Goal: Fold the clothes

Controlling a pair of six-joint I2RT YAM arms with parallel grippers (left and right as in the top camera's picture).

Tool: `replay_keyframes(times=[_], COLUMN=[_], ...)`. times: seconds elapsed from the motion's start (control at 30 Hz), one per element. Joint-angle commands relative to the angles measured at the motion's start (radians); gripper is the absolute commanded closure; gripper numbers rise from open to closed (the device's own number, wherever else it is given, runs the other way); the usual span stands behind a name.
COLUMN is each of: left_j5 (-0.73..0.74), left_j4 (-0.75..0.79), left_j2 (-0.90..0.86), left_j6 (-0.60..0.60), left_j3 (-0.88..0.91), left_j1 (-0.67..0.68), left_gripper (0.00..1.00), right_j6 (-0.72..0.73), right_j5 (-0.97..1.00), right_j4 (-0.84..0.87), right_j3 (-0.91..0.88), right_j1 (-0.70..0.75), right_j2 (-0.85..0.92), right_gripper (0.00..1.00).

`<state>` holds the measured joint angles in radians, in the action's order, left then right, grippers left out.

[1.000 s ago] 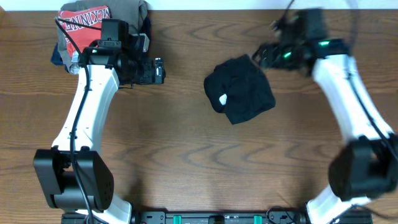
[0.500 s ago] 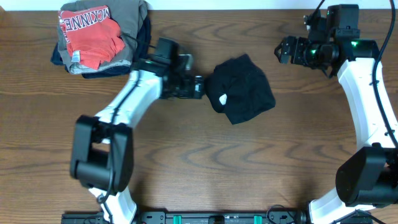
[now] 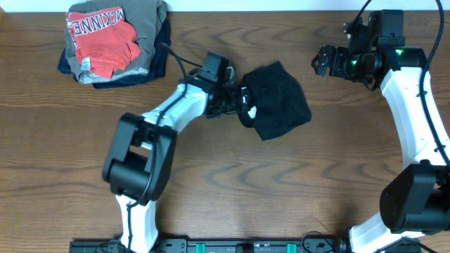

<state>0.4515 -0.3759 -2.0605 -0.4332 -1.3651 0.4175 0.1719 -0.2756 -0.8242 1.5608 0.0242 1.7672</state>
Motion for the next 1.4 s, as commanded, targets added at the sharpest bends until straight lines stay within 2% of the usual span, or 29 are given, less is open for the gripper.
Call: replay_keyframes(times=[0.0, 0.2, 0.43, 0.53, 0.6, 0.63, 0.67, 0.73, 0.77, 1.1, 1.37], left_j5=[0.02, 0.02, 0.02, 0.02, 0.02, 0.019, 0.019, 0.008, 0.008, 0.014, 0.021], left_j4=[0.031, 0.133, 0.151, 0.166, 0.186, 0.198, 0.204, 0.206, 0.206, 0.205, 0.199], left_j2=[-0.042, -0.079, -0.12, -0.13, -0.134, -0.135, -0.135, -0.135, -0.135, -0.109, 0.077], left_j6=[-0.06, -0.108, -0.13, -0.13, -0.129, -0.128, -0.121, -0.117, -0.113, -0.083, -0.069], left_j3=[0.002, 0.002, 0.002, 0.002, 0.002, 0.002, 0.002, 0.002, 0.002, 0.0, 0.0], left_j1=[0.026, 0.045, 0.096, 0.127, 0.145, 0.154, 0.161, 0.166, 0.166, 0.079, -0.035], left_gripper=[0.02, 0.01, 0.09, 0.22, 0.35, 0.48, 0.67, 0.89, 0.94, 0.94, 0.94], right_j6=[-0.005, -0.005, -0.004, -0.004, -0.004, -0.004, -0.004, -0.005, -0.005, -0.005, -0.005], right_j5=[0.011, 0.011, 0.011, 0.011, 0.011, 0.011, 0.011, 0.011, 0.012, 0.049, 0.063], right_j4=[0.001, 0.001, 0.001, 0.001, 0.0, 0.0, 0.0, -0.001, -0.002, -0.007, -0.006], right_j3=[-0.007, -0.008, -0.008, -0.008, -0.008, -0.008, -0.008, -0.008, -0.008, -0.011, -0.011], right_j1=[0.01, 0.01, 0.01, 0.01, 0.01, 0.01, 0.01, 0.01, 0.01, 0.01, 0.01], right_j2=[0.002, 0.002, 0.002, 0.002, 0.002, 0.002, 0.002, 0.002, 0.002, 0.002, 0.002], right_gripper=[0.01, 0.01, 0.01, 0.01, 0.01, 0.01, 0.01, 0.01, 0.01, 0.01, 0.01])
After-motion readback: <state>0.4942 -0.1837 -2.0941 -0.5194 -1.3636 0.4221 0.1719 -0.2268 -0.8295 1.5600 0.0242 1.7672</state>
